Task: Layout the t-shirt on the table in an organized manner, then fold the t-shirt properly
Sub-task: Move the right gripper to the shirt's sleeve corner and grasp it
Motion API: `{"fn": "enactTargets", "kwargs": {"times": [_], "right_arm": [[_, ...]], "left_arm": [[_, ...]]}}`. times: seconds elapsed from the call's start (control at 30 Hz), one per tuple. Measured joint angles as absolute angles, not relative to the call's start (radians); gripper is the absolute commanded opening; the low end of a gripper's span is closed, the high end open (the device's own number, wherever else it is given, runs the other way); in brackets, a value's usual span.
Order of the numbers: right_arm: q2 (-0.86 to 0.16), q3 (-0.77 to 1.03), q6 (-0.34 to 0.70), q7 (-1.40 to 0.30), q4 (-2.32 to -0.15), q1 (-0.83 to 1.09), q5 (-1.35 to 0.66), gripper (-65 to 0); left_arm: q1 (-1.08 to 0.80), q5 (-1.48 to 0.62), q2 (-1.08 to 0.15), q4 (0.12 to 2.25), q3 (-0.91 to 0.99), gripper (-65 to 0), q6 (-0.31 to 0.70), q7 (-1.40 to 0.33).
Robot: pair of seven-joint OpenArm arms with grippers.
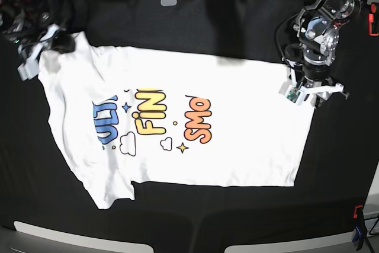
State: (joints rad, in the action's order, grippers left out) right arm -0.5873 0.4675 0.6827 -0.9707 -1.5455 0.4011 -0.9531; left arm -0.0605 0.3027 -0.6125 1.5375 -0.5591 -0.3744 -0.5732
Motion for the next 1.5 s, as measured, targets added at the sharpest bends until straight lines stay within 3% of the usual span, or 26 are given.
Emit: {"fn": "enactTargets", "kwargs": {"times": [0.17,0.33,0.53,0.77,0.9,1.03,1.27,1.5], "right_arm": [[-0.627,0.467,0.688,-0.981,-1.546,0.284,-0.941,-65.0],[-0.636,0.466,0.692,-1.01,-1.546,0.155,-0.762,-65.0],[-0.698,0.466,0.693,-1.007,-1.546,0.113,-0.778,-65.0],[-0.701,0.451,0.693,-1.007,-1.546,0.114,-0.778,-65.0],[-0.704,0.376,0.693,-0.967,-1.546,0.113,-0.743,-65.0],[-0.703,0.228,0.693,-0.861,-1.546,0.116,-0.536,-65.0],[-0.704,0.072,0.488,-0.802,-1.546,0.042,-0.312,-65.0],[-0.706,0.008,0.482,-0.816,-1.546,-0.027,-0.265,-65.0]], "left_arm": [[-0.06,0.303,-0.612,1.538,-0.559,-41.7,-0.374,-0.573],[-0.06,0.303,-0.612,1.538,-0.559,-41.7,-0.375,-0.573],[-0.06,0.303,-0.612,1.538,-0.559,-41.7,-0.375,-0.573],[-0.06,0.303,-0.612,1.538,-0.559,-41.7,-0.375,-0.573],[-0.06,0.303,-0.612,1.538,-0.559,-41.7,-0.375,-0.573],[-0.06,0.303,-0.613,1.538,-0.559,-41.7,-0.376,-0.574],[-0.06,0.303,-0.612,1.538,-0.559,-41.7,-0.376,-0.574],[-0.06,0.303,-0.612,1.538,-0.559,-41.7,-0.376,-0.574]]}}
